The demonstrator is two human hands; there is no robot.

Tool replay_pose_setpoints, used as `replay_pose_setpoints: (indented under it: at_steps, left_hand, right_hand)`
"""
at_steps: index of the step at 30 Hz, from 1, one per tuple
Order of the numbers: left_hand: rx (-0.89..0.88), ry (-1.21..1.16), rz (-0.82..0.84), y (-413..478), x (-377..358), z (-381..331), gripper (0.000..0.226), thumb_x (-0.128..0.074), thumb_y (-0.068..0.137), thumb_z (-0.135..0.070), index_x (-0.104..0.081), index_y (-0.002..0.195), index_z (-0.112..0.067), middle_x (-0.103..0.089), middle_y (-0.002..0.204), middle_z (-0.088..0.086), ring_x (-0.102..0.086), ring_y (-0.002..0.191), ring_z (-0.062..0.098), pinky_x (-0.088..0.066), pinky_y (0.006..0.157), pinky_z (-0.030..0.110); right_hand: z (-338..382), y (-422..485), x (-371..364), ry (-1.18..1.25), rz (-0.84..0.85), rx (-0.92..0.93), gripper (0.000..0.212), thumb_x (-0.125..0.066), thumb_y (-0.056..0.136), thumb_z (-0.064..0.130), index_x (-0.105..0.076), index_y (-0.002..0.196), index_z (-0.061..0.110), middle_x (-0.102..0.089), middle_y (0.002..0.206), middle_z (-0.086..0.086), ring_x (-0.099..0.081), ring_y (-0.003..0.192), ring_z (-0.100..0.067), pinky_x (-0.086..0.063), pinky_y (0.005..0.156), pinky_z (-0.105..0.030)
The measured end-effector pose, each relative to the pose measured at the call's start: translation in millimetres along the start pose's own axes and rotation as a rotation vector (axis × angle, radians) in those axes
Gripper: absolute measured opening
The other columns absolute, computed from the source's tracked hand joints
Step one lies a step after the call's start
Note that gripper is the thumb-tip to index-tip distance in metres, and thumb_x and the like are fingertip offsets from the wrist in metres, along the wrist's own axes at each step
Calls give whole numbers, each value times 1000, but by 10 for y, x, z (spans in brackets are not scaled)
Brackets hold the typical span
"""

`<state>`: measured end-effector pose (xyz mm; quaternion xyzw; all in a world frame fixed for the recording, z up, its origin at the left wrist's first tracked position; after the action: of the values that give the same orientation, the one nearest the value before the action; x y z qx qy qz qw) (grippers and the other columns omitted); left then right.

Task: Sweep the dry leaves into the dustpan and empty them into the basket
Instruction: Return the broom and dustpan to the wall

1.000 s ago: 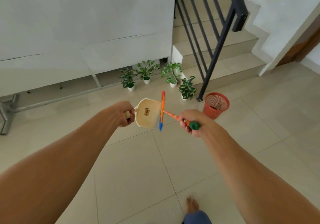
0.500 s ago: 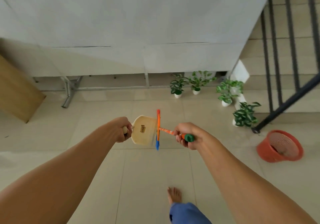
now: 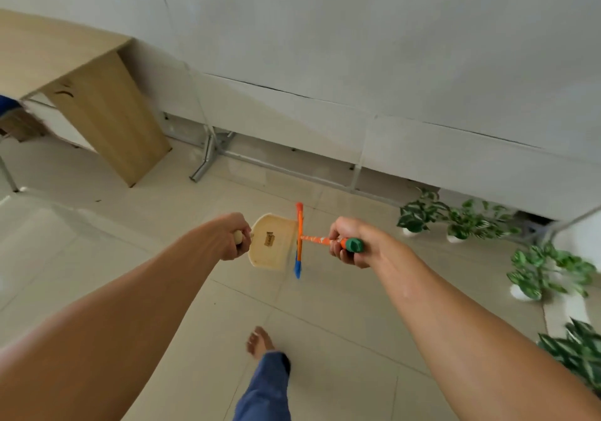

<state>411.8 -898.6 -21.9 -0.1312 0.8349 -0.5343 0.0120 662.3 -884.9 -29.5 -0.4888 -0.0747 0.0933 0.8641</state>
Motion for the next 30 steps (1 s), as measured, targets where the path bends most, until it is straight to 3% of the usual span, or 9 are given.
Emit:
replay_pose_setpoints:
  at_steps: [9, 14, 18, 23, 26, 30]
  left_hand:
    - [42, 3, 12, 932, 516, -1547, 12, -45, 98, 1, -48, 88, -5, -48, 46, 5, -36, 24, 7, -32, 27, 11]
    - [46, 12, 13, 1301, 724, -2351, 14, -44, 97, 2, -47, 86, -6, -50, 46, 5, -35, 25, 7, -33, 27, 11]
    - [41, 0, -6, 1598, 894, -2966, 14, -44, 98, 3, -47, 88, -7, -46, 59, 6, -35, 26, 7, -33, 27, 11]
    - [53, 4, 10, 2029, 1036, -3735, 8, -45, 100, 0, -49, 95, -5, -48, 43, 6, -38, 24, 7, -33, 26, 12]
    - [71, 33, -23, 2273, 1095, -4161, 13, -44, 100, 0, -50, 90, -5, -46, 44, 3, -38, 24, 7, -34, 27, 11]
    - [79, 5, -36, 2668, 1210, -4701, 12, -45, 99, 1, -50, 90, -5, -48, 52, 6, -38, 26, 7, -33, 26, 12]
  right_hand:
    - [1552, 992, -576, -45, 12, -64, 24, -37, 84, 6, -52, 102, 3, -46, 55, -1, -41, 31, -4, -34, 28, -14]
    - [2326, 1342, -871, -38, 15, -26, 17, -35, 86, 5, -51, 93, 6, -46, 62, -4, -42, 29, -4, -35, 30, -14]
    - [2966, 1697, -1052, -97, 9, -2, 15, -35, 88, 4, -50, 89, 4, -54, 70, -10, -43, 28, -6, -37, 31, -14]
    - [3771, 2285, -1207, -160, 12, -29, 18, -35, 87, 5, -52, 87, 0, -66, 77, -20, -47, 34, -8, -37, 32, -15]
    - [4130, 2605, -1270, -150, 15, -79, 17, -37, 88, 5, -51, 92, -3, -68, 85, -25, -47, 34, -11, -39, 31, -15]
    - [4625, 2964, -1409, -143, 20, -83, 13, -42, 89, 5, -52, 87, -3, -60, 78, -18, -48, 32, -11, -42, 32, -16]
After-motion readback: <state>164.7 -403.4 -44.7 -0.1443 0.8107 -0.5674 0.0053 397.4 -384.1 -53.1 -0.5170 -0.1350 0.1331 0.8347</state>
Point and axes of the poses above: each hand's wrist, its own y-axis towards the middle knuckle, its own x-axis out of the back of the hand, z = x × y, the point moved 6 cm from there along y, towards the middle knuckle
